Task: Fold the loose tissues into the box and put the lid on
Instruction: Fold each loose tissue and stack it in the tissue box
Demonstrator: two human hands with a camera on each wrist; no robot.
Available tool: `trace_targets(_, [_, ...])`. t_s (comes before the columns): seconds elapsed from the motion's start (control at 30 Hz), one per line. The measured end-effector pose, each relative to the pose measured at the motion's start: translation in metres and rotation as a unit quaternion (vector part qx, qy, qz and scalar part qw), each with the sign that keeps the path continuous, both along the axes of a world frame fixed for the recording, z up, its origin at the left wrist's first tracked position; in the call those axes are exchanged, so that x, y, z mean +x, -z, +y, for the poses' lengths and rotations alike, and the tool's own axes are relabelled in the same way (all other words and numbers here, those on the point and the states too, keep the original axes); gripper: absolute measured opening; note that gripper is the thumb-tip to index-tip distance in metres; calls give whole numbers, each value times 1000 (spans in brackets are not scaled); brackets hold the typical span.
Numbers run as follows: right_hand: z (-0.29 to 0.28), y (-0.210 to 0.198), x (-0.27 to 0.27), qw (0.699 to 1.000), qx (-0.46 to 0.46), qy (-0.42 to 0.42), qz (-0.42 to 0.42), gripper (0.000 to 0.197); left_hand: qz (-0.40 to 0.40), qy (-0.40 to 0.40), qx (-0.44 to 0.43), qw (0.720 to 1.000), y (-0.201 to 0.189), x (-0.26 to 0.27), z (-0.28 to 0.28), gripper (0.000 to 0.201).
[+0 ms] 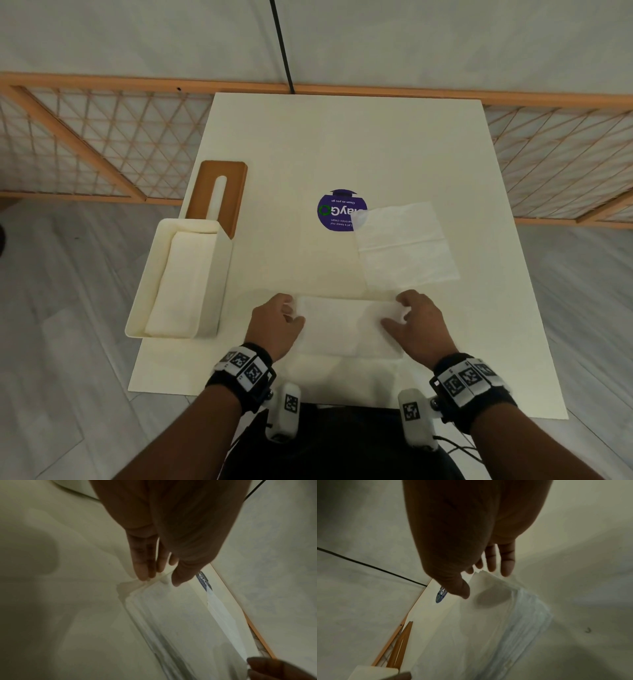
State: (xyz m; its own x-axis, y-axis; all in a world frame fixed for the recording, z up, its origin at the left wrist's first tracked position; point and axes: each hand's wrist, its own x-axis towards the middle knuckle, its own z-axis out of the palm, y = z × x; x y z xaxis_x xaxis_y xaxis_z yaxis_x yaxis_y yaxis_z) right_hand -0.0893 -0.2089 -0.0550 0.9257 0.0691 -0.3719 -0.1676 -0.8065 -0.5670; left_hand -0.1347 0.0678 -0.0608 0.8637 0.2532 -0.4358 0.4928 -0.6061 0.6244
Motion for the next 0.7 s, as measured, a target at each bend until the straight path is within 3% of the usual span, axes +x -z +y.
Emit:
trace_targets(0.13, [-3,1,4,993,-72,7,97,48,47,62,71,994,2,4,-3,11])
trace_targets(0.23, [0,4,5,990,-85,-3,112,32,51,95,107,988,0,9,-7,33])
trace_targets(0.27, [0,5,5,990,-84,1,113,29,54,102,112,987,0,11,-7,32])
trace_targets(0.4, [-6,2,10,992,-59,36,106,43,54,45,113,991,-15,24,-7,12])
trace_targets(0.57, [-28,-1,17,994,-16,68,80,51,16,47,64,997,-32,80,-39,22])
trace_targets(0.7, [-47,-9,23,992,12,107,63,46,54,90,90,990,-28,143,-83,34])
